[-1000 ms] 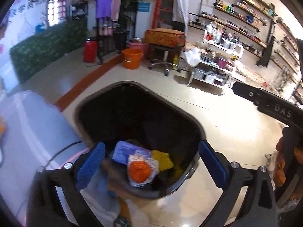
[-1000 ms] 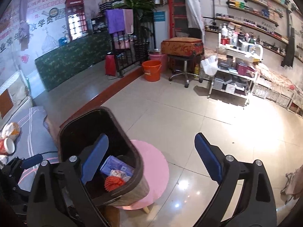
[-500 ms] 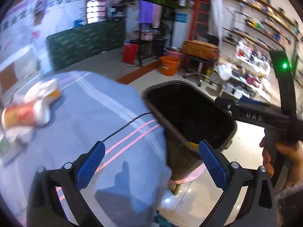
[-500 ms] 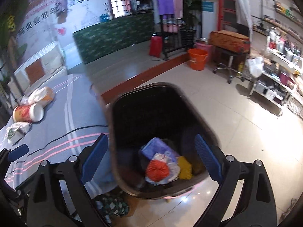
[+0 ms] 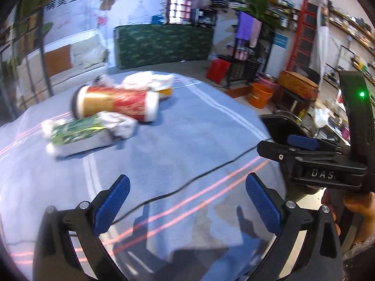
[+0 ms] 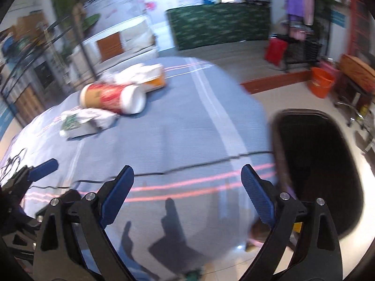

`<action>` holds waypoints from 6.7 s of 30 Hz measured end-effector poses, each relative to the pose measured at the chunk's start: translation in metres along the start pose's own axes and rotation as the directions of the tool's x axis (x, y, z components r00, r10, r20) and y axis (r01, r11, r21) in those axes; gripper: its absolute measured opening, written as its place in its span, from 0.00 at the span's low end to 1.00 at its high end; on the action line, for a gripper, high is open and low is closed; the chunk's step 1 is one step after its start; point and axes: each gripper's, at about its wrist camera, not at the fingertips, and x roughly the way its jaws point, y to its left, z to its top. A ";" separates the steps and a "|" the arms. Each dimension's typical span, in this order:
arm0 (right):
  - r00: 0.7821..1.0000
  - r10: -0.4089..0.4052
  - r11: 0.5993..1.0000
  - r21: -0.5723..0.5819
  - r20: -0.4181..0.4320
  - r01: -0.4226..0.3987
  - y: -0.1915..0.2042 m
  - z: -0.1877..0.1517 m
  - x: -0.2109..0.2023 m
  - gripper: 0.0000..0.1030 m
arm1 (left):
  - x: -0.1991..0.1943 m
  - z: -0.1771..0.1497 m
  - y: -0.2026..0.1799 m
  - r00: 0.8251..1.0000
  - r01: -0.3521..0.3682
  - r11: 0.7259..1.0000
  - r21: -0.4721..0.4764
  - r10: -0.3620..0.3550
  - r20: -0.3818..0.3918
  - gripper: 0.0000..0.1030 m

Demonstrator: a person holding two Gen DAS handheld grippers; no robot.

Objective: Collect trash
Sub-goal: 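Return both tools to the bed and lower the right gripper onto the red cup, then grasp the white tissue with the left gripper while the right gripper grasps the striped white paper, then carry the tissue and striped paper to the black bin and release both, then move both tools back from the bin toward the trash on the bed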

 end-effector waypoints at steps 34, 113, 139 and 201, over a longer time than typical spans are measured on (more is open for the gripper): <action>0.987 -0.068 0.868 -0.496 -0.149 -0.015 0.185 0.077 0.163 0.49 | -0.027 -0.019 0.173 0.985 -0.172 0.949 -0.265 0.165 -0.046 0.95; 0.992 -0.107 0.994 -0.029 0.063 0.109 -0.001 0.004 -0.016 0.32 | -0.018 0.031 0.039 0.997 0.012 0.986 -0.168 0.002 0.083 0.31; 0.912 -0.374 0.850 0.331 -0.172 0.410 -0.227 -0.047 0.004 0.34 | 0.052 0.043 -0.154 0.956 0.293 0.943 0.160 -0.290 -0.039 0.31; 0.845 -0.535 0.726 0.511 0.000 0.460 -0.240 -0.073 -0.102 0.88 | 0.069 0.024 -0.216 0.941 0.338 0.876 0.344 -0.318 -0.115 0.95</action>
